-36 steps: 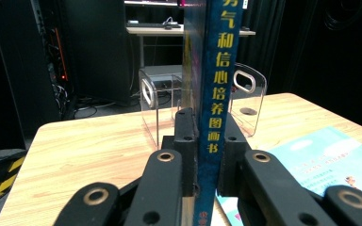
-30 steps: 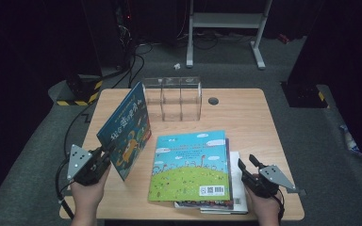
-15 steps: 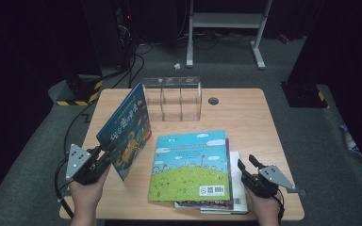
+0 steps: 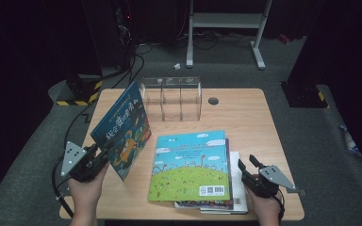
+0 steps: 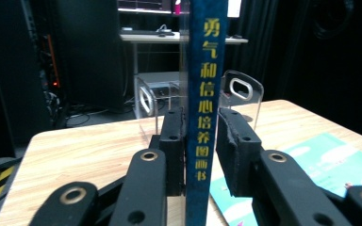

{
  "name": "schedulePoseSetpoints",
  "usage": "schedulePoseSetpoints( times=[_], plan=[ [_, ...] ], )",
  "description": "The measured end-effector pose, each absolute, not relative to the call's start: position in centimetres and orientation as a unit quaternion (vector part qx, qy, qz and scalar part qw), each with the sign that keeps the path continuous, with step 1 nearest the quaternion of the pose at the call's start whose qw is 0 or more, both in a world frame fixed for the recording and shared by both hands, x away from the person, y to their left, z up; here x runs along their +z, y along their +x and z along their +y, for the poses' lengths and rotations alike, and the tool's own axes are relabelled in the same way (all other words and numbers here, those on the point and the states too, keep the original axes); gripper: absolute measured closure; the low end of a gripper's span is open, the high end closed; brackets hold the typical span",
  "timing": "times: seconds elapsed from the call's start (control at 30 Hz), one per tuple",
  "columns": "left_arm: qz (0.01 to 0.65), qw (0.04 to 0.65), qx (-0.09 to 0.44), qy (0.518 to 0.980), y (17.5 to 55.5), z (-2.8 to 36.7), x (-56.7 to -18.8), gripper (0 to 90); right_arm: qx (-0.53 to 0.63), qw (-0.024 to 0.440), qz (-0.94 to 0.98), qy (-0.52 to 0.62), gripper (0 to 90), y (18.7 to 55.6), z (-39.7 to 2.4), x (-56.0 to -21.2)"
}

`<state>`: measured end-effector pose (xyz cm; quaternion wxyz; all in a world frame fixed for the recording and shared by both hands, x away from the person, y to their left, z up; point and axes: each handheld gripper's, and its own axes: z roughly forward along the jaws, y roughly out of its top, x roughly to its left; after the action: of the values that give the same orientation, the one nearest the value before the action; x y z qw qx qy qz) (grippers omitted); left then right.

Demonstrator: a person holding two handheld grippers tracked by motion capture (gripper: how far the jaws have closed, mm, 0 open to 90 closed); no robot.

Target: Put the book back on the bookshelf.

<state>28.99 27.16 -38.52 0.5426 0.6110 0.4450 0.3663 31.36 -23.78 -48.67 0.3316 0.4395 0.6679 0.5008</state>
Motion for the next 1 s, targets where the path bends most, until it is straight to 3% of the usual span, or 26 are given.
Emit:
schedulePoseSetpoints(
  times=[0.3, 0.53, 0.73, 1.0],
  plan=[
    [0.437, 0.537, 0.384, 0.611, 29.5, 26.7, -38.2, 70.9, 0.495, 0.329, 0.671, 0.442, 49.4, 31.6, -24.0, -48.8],
    [0.434, 0.544, 0.354, 0.625, 30.3, 27.1, -37.5, 70.8, 0.469, 0.329, 0.679, 0.459, 48.3, 32.7, -24.9, -49.2],
    [0.445, 0.54, 0.34, 0.628, 30.9, 26.9, -36.8, 65.5, 0.41, 0.327, 0.709, 0.471, 46.0, 33.8, -26.1, -49.8],
    [0.455, 0.523, 0.348, 0.631, 31.0, 27.2, -35.9, 62.8, 0.414, 0.318, 0.703, 0.483, 45.1, 33.4, -27.4, -50.1]
  ],
)
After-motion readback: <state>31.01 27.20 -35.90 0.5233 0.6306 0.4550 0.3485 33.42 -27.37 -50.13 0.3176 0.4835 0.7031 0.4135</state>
